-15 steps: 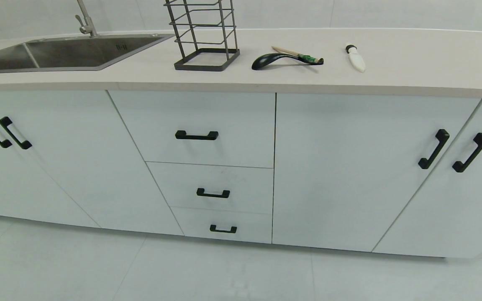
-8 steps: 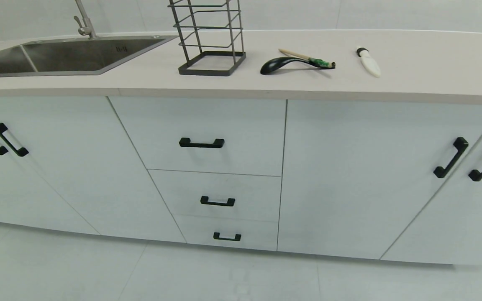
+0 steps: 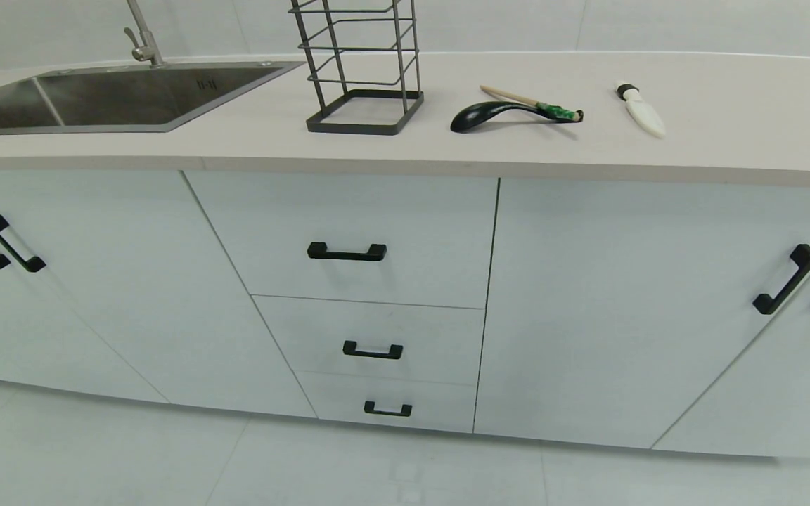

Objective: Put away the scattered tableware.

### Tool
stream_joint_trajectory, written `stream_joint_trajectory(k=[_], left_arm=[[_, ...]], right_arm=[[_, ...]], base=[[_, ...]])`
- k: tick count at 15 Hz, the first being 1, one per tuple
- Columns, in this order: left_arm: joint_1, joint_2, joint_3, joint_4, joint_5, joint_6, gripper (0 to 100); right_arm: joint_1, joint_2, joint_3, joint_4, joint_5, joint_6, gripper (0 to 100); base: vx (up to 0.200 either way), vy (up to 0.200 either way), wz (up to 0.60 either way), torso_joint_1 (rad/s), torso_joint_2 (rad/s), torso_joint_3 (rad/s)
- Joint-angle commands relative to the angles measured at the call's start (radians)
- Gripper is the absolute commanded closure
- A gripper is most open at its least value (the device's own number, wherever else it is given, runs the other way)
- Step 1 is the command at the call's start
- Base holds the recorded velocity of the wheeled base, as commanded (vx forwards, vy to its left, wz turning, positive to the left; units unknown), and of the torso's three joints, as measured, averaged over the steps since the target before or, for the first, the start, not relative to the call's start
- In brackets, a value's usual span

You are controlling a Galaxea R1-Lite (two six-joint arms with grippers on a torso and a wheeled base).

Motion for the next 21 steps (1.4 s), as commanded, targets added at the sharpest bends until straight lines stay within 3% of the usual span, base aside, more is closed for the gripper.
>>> stream_joint_trajectory(k=[1, 8, 9, 10, 11, 12, 13, 14, 15, 17, 19, 21], left_arm=[[0.0, 0.0, 0.0, 0.002, -0.001, 0.011, 0], [0.0, 0.0, 0.0, 0.001, -0.009, 0.028, 0], [0.0, 0.0, -0.008, -0.027, -0.033, 0.03, 0], [0.0, 0.0, -0.055, -0.095, -0.092, 0.054, 0], [0.013, 0.035, -0.117, -0.105, -0.165, 0.12, 0], [0.029, 0.081, -0.141, -0.093, -0.188, 0.179, 0], [0.029, 0.114, -0.153, -0.093, -0.207, 0.208, 0], [0.026, 0.189, -0.183, -0.093, -0.311, 0.292, 0], [0.031, 0.245, -0.202, -0.093, -0.375, 0.36, 0], [0.026, 0.344, -0.265, -0.09, -0.418, 0.533, 0], [-0.012, 0.471, -0.35, -0.087, -0.572, 0.668, 0], [-0.081, 0.581, -0.428, -0.082, -0.589, 0.801, 0]], right_arm=[[0.0, 0.001, 0.0, 0.0, -0.001, -0.002, 100], [0.0, 0.001, 0.0, 0.0, 0.0, -0.002, 100], [0.0, 0.001, 0.0, 0.0, 0.0, -0.002, 100], [0.0, 0.001, 0.0, 0.0, -0.001, -0.001, 100], [0.0, 0.001, 0.0, 0.0, -0.001, -0.002, 100], [0.0, 0.001, 0.0, 0.0, -0.001, -0.002, 100], [0.0, 0.001, 0.0, 0.0, 0.0, -0.001, 100], [0.0, 0.001, 0.0, 0.0, -0.001, -0.001, 100], [0.0, 0.001, 0.0, 0.0, -0.001, -0.001, 100], [0.0, 0.001, 0.0, 0.0, -0.001, -0.001, 100], [0.0, 0.001, 0.0, 0.0, -0.001, -0.001, 100], [0.0, 0.001, 0.0, 0.0, -0.001, -0.001, 100]], base=[[0.0, 0.0, 0.0, 0.0, 0.0, 0.0], [0.0, 0.0, 0.0, 0.0, 0.0, 0.0], [0.0, 0.0, 0.0, 0.0, 0.0, 0.0], [0.0, 0.0, 0.0, 0.0, 0.0, 0.0], [0.0, 0.0, 0.0, 0.0, 0.0, 0.0], [0.0, 0.0, 0.0, 0.0, 0.0, 0.0], [0.0, 0.0, 0.0, 0.0, 0.0, 0.0], [0.0, 0.0, 0.0, 0.0, 0.0, 0.0], [0.0, 0.0, 0.0, 0.0, 0.0, 0.0], [0.0, 0.0, 0.0, 0.0, 0.0, 0.0], [0.0, 0.0, 0.0, 0.0, 0.0, 0.0], [0.0, 0.0, 0.0, 0.0, 0.0, 0.0]])
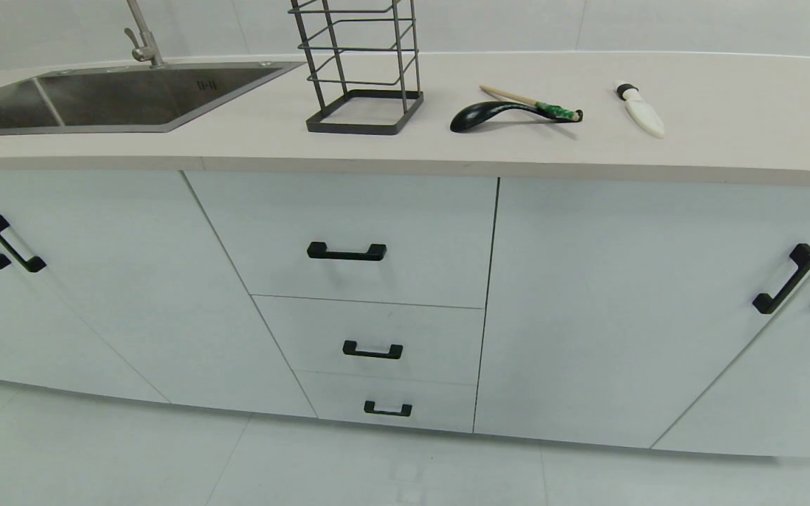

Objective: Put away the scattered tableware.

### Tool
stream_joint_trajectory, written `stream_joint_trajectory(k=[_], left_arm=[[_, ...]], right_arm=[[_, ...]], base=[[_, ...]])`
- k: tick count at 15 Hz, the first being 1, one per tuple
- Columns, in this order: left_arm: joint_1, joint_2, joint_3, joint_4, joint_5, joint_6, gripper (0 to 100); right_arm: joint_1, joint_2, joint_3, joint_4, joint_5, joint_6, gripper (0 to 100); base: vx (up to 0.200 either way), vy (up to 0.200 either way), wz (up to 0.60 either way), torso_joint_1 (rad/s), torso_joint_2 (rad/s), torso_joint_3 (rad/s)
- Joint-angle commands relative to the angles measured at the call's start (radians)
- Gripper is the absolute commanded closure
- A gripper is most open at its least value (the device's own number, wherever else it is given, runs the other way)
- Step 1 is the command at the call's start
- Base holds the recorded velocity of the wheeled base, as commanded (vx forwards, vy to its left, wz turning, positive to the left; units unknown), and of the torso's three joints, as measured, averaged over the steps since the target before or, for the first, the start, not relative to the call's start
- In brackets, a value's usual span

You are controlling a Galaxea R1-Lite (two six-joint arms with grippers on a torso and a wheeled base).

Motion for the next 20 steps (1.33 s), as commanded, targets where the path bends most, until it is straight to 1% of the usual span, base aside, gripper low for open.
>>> stream_joint_trajectory(k=[1, 2, 3, 4, 5, 6, 7, 8, 9, 10, 12, 15, 16, 17, 18, 19, 20], left_arm=[[-0.119, 0.208, -0.115, 0.025, -0.027, 0.13, 0], [-0.187, 0.277, -0.154, 0.057, -0.026, 0.203, 0], [-0.263, 0.359, -0.205, 0.108, -0.026, 0.307, 0], [-0.317, 0.428, -0.251, 0.178, -0.018, 0.388, 0], [-0.355, 0.48, -0.286, 0.266, 0.005, 0.451, 0], [-0.391, 0.526, -0.305, 0.341, 0.036, 0.494, 0], [-0.426, 0.581, -0.305, 0.358, 0.045, 0.52, 0], [-0.46, 0.644, -0.308, 0.353, 0.054, 0.554, 0], [-0.478, 0.705, -0.315, 0.332, 0.074, 0.594, 0], [-0.48, 0.748, -0.319, 0.307, 0.091, 0.614, 0], [-0.48, 0.824, -0.319, 0.273, 0.095, 0.615, 0], [-0.48, 0.9, -0.312, 0.272, 0.124, 0.611, 0], [-0.472, 0.932, -0.314, 0.247, 0.158, 0.595, 0], [-0.47, 0.937, -0.314, 0.229, 0.177, 0.583, 0], [-0.472, 0.949, -0.311, 0.19, 0.21, 0.548, 0], [-0.472, 0.975, -0.299, 0.146, 0.241, 0.489, 0], [-0.47, 0.989, -0.292, 0.134, 0.287, 0.442, 0]], right_arm=[[0.0, 0.001, 0.0, 0.0, 0.001, 0.0, 100], [0.0, 0.001, 0.0, 0.0, 0.001, -0.001, 100], [0.0, 0.001, 0.0, 0.0, 0.0, 0.0, 100], [0.0, 0.001, 0.0, 0.0, 0.0, 0.0, 100], [0.0, 0.001, 0.0, 0.0, 0.0, 0.0, 100], [0.0, 0.001, 0.0, 0.0, 0.0, 0.0, 100], [0.0, 0.001, 0.0, 0.0, 0.0, 0.0, 100], [0.0, 0.001, 0.0, 0.0, 0.0, 0.0, 100], [0.0, 0.001, 0.0, 0.0, 0.0, 0.0, 100], [0.0, 0.001, 0.0, 0.0, 0.001, 0.0, 100], [0.0, 0.001, 0.0, 0.0, 0.0, 0.0, 100], [0.0, 0.001, 0.0, 0.0, 0.0, 0.0, 100], [0.0, 0.001, 0.0, 0.0, 0.0, 0.0, 100], [0.0, 0.001, 0.0, 0.0, 0.001, 0.0, 100], [0.0, 0.001, 0.0, 0.0, 0.0, 0.0, 100], [0.0, 0.001, 0.0, 0.0, 0.0, 0.0, 100], [0.0, 0.001, 0.0, 0.0, 0.001, 0.0, 100]], base=[[0.0, 0.0, 0.0, 0.0, 0.0, 0.0], [0.0, 0.0, 0.0, 0.0, 0.0, 0.0], [0.0, 0.0, 0.0, 0.0, 0.0, 0.0], [0.0, 0.0, 0.0, 0.0, 0.0, 0.0], [0.0, 0.0, 0.0, 0.0, 0.0, 0.0], [0.0, 0.0, 0.0, 0.0, 0.0, 0.0], [0.0, 0.0, 0.0, 0.0, 0.0, 0.0], [0.0, 0.0, 0.0, 0.0, 0.0, 0.0], [0.0, 0.0, 0.0, 0.0, 0.0, 0.0], [0.0, 0.0, 0.0, 0.0, 0.0, 0.0], [0.0, 0.0, 0.0, 0.0, 0.0, 0.0], [0.0, 0.0, 0.0, 0.0, 0.0, 0.0], [0.0, 0.0, 0.0, 0.0, 0.0, 0.0], [0.0, 0.0, 0.0, 0.0, 0.0, 0.0], [0.0, 0.0, 0.0, 0.0, 0.0, 0.0], [0.0, 0.0, 0.0, 0.0, 0.0, 0.0], [0.0, 0.0, 0.0, 0.0, 0.0, 0.0]])
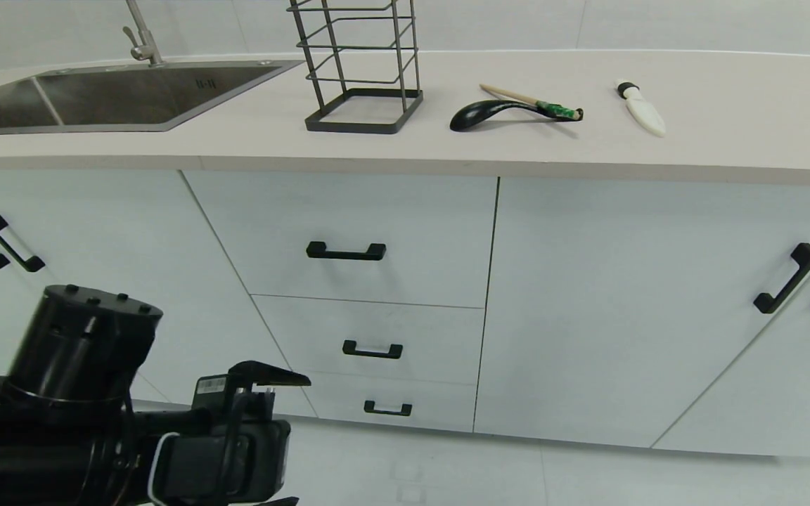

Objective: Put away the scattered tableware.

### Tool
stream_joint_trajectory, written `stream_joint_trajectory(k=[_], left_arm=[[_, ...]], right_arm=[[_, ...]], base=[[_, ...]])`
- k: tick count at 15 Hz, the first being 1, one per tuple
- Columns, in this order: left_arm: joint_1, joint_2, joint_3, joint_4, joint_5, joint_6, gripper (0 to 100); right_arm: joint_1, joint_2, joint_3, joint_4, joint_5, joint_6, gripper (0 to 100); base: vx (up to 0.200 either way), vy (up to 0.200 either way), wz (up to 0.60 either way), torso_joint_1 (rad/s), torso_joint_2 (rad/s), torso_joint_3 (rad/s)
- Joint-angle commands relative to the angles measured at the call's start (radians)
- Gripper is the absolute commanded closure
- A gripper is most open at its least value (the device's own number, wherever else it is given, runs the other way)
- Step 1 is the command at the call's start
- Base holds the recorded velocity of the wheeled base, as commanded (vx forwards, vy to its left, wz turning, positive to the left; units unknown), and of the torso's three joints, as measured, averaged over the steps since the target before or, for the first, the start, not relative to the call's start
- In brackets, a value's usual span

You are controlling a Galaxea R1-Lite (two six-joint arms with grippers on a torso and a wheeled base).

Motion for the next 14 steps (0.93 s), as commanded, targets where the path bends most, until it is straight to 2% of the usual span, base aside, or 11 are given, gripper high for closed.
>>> stream_joint_trajectory(k=[1, 2, 4, 8, 12, 14], left_arm=[[0.001, 0.062, 0.011, -0.01, 0.049, -0.064, 0], [-0.004, 0.099, 0.011, -0.012, 0.06, -0.104, 0], [-0.015, 0.162, 0.004, -0.026, 0.062, -0.104, 0], [-0.029, 0.285, 0.013, -0.191, 0.071, -0.108, 0], [-0.029, 0.363, -0.004, -0.216, 0.081, -0.111, 0], [-0.029, 0.446, -0.029, -0.306, 0.086, -0.116, 0]], right_arm=[[0.0, 0.001, 0.0, 0.0, 0.0, -0.001, 100], [0.0, 0.001, 0.0, 0.0, 0.0, -0.001, 100], [0.0, 0.001, 0.0, 0.0, 0.001, -0.001, 100], [0.0, 0.001, 0.0, 0.0, 0.0, -0.001, 100], [0.0, 0.001, 0.0, 0.0, 0.0, -0.001, 100], [0.0, 0.001, 0.0, 0.0, 0.0, -0.001, 100]], base=[[0.0, 0.0, 0.0, 0.0, 0.0, 0.0], [0.0, 0.0, 0.0, 0.0, 0.0, 0.0], [0.0, 0.0, 0.0, 0.0, 0.0, 0.0], [0.0, 0.0, 0.0, 0.0, 0.0, 0.0], [0.0, 0.0, 0.0, 0.0, 0.0, 0.0], [0.0, 0.0, 0.0, 0.0, 0.0, 0.0]])
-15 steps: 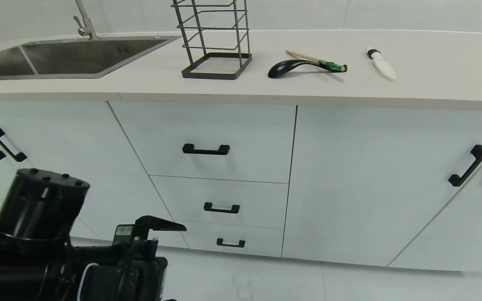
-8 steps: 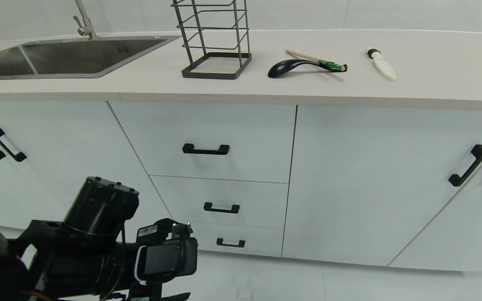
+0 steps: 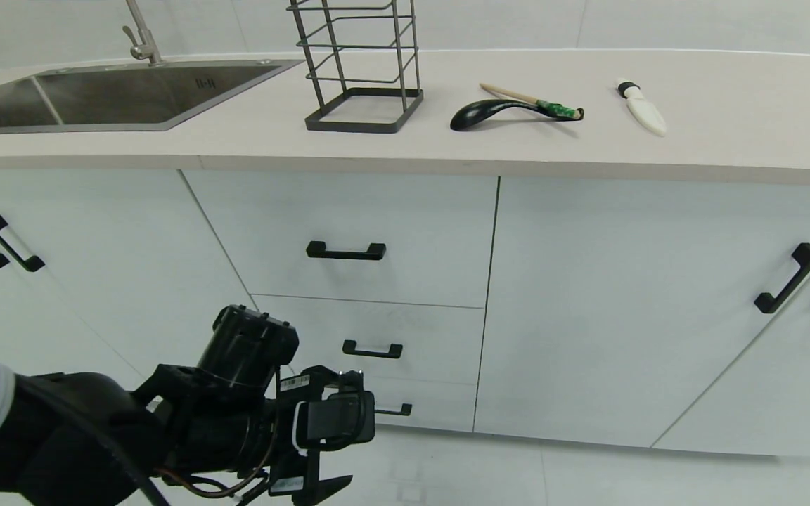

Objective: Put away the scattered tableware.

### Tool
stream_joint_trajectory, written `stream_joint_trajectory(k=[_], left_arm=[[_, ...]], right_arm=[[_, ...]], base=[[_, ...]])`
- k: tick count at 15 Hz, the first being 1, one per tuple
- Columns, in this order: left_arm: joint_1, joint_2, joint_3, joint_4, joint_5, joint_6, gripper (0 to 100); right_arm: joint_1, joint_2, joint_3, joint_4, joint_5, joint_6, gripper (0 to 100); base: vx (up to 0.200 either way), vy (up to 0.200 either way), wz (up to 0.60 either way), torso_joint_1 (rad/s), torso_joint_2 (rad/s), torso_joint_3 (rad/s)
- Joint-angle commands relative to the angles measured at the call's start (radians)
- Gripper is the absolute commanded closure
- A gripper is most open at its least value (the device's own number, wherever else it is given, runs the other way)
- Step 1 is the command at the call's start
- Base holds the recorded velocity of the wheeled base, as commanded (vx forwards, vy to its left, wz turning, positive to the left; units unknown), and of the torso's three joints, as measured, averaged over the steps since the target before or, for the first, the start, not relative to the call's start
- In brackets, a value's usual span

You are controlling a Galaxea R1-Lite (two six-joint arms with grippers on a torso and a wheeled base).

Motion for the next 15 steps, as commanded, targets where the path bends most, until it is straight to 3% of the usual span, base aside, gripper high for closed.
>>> stream_joint_trajectory(k=[1, 4, 5, 9, 15], left_arm=[[0.002, 0.118, -0.031, -0.089, 0.007, -0.003, 0], [0.004, 0.216, -0.038, -0.245, 0.024, -0.052, 0], [0.007, 0.228, -0.038, -0.279, 0.039, -0.055, 0], [0.025, 0.239, -0.048, -0.288, 0.059, -0.051, 0], [0.07, 0.333, -0.15, -0.29, 0.062, -0.028, 0]], right_arm=[[0.0, 0.001, 0.0, 0.0, 0.0, 0.0, 100], [0.0, 0.001, 0.0, 0.0, 0.0, 0.0, 100], [0.0, 0.001, 0.0, 0.0, 0.0, 0.0, 100], [0.0, 0.001, 0.0, 0.0, 0.0, 0.0, 100], [0.0, 0.001, 0.0, 0.0, 0.0, 0.0, 100]], base=[[0.0, 0.0, 0.0, 0.0, 0.0, 0.0], [0.0, 0.0, 0.0, 0.0, 0.0, 0.0], [0.0, 0.0, 0.0, 0.0, 0.0, 0.0], [0.0, 0.0, 0.0, 0.0, 0.0, 0.0], [0.0, 0.0, 0.0, 0.0, 0.0, 0.0]])
